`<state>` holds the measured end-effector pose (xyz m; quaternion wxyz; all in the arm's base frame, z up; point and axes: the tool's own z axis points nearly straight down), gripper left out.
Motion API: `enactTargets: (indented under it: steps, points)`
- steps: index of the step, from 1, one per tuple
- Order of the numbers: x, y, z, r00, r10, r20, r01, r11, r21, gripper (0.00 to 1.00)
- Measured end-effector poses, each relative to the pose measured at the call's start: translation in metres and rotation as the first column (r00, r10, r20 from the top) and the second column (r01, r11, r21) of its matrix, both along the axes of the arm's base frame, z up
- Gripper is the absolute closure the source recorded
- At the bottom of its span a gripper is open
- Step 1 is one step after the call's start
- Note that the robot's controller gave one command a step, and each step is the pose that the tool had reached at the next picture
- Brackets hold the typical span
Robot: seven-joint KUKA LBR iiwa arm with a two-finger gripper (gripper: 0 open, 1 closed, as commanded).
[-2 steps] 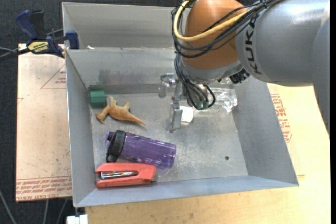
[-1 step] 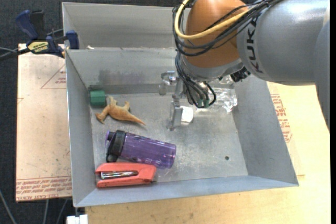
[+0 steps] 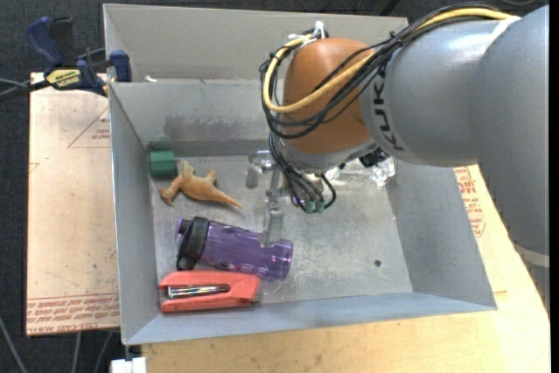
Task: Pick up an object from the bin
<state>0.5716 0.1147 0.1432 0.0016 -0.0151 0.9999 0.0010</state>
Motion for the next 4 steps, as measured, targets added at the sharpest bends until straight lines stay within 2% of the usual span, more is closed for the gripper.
enactTargets:
  steps: [1,2,3,4]
  points:
    - [-0.02,0.017,-0.011,0.999,0.046,-0.007,-0.046,0.999,-0.001,0.0]
    - [-0.022,0.038,-0.009,0.999,0.033,0.002,-0.033,0.999,0.002,0.0]
    - [-0.032,0.033,-0.062,0.999,-0.046,-0.001,0.046,0.999,0.002,0.0]
    - [-0.028,0.036,-0.08,0.995,-0.093,0.028,0.093,0.996,0.009,1.0]
